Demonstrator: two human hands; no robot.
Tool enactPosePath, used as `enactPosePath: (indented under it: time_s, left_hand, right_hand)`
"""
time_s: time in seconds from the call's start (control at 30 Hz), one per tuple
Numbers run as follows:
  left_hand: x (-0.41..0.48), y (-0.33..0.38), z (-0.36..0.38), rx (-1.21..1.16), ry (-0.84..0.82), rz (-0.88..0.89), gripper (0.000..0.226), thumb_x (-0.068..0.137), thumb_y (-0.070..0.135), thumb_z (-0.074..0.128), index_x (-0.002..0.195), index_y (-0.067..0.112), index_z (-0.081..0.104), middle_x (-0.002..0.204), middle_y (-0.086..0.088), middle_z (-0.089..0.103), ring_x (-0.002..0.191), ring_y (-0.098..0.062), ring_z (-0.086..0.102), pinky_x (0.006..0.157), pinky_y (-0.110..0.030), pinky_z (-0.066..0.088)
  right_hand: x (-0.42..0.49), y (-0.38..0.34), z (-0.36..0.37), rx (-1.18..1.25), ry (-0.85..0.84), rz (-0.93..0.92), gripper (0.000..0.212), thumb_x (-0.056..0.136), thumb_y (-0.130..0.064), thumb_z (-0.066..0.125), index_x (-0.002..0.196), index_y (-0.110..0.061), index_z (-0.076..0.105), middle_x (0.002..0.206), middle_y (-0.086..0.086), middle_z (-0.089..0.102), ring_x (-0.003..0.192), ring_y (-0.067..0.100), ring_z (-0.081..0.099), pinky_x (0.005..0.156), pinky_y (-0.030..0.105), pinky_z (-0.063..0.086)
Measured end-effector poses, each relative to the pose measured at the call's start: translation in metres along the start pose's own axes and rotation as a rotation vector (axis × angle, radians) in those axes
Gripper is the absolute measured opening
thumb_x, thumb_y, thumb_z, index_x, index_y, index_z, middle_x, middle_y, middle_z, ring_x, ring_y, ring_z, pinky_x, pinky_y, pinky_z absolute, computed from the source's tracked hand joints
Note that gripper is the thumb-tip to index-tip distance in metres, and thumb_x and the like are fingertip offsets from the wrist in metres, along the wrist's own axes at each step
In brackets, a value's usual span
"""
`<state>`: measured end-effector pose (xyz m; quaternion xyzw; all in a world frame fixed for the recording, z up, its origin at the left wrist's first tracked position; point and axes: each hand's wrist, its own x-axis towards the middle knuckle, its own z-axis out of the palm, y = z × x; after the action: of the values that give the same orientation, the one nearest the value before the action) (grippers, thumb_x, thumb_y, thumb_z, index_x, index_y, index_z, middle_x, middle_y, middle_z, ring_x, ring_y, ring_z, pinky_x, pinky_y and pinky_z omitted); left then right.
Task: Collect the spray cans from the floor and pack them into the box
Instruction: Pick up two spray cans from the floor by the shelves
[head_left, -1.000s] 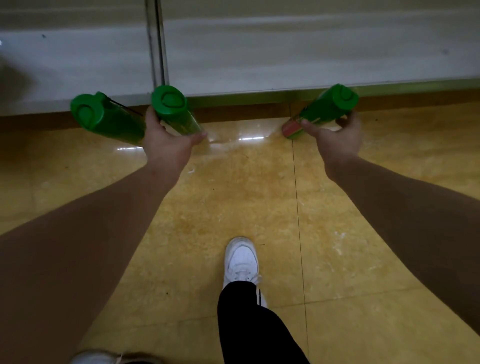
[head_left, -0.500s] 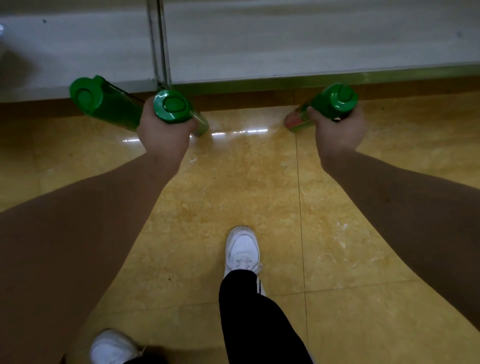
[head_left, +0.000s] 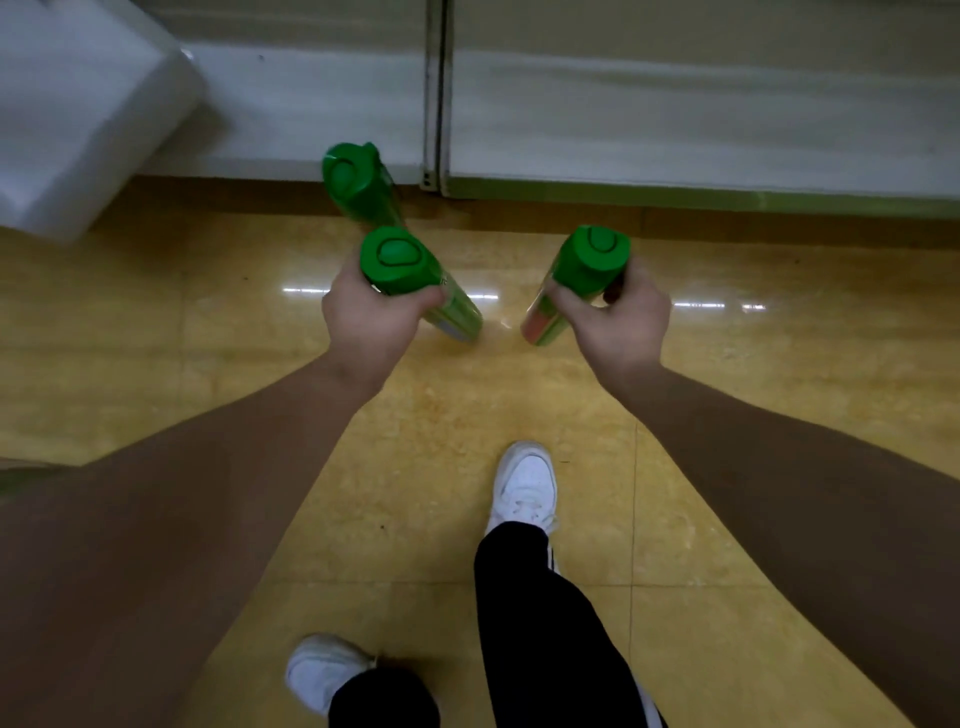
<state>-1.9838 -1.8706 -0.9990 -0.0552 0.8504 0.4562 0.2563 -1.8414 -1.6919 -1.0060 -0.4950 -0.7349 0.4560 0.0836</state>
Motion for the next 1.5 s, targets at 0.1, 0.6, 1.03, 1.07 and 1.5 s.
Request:
enactPosePath:
  time_s: [0.1,0.6,1.03,1.07,1.5]
  left_hand:
    - [-0.009,-0.011,-0.054,-0.049,0.028,-0.018,0.061,0.056,0.038,0.093,0.109,0.03,0.066,0.102,0.011,0.071,0.097,-0.011,0.068,0.09,-0.041,0.059]
    - [-0.111,-0.078,-0.418,-0.402,0.605,0.003,0.059,0.065,0.043,0.091,0.115,0.027,0.064,0.106,0.013,0.068,0.093,0.006,0.064,0.085,-0.01,0.052]
    - [-0.24,-0.18,-0.617,-0.514,1.22,-0.056,0.045,0.069,0.043,0.086,0.104,0.032,0.061,0.093,0.016,0.067,0.081,0.009,0.062,0.079,-0.016,0.052]
    - [-0.248,-0.19,-0.623,-0.515,1.264,-0.073,0.045,0.068,0.044,0.086,0.103,0.034,0.06,0.092,0.018,0.067,0.083,0.004,0.064,0.081,-0.019,0.052]
    - [-0.328,-0.264,-0.653,-0.52,1.53,-0.207,0.045,0.069,0.05,0.083,0.101,0.044,0.051,0.097,0.022,0.064,0.09,0.008,0.062,0.092,-0.029,0.053]
  right_hand:
    - [-0.033,-0.033,0.025,-0.016,-0.049,-0.106,0.064,0.073,-0.04,0.087,0.127,-0.017,0.062,0.11,-0.006,0.07,0.099,0.01,0.066,0.088,0.031,0.057]
    - [-0.254,-0.26,0.208,0.043,-0.455,-0.495,0.056,0.08,-0.034,0.084,0.125,-0.021,0.053,0.122,-0.003,0.061,0.11,0.011,0.058,0.091,0.02,0.05]
    - [-0.452,-0.374,0.311,0.096,-0.779,-0.844,0.056,0.082,-0.04,0.081,0.127,-0.033,0.048,0.119,-0.019,0.057,0.112,0.001,0.057,0.099,0.026,0.052]
    - [-0.461,-0.374,0.316,0.093,-0.791,-0.848,0.055,0.082,-0.04,0.081,0.125,-0.037,0.047,0.116,-0.022,0.057,0.109,-0.003,0.057,0.096,0.023,0.051]
    - [-0.541,-0.363,0.363,0.007,-0.98,-0.948,0.056,0.085,-0.039,0.079,0.13,-0.021,0.052,0.12,-0.013,0.057,0.113,0.006,0.058,0.084,0.01,0.048]
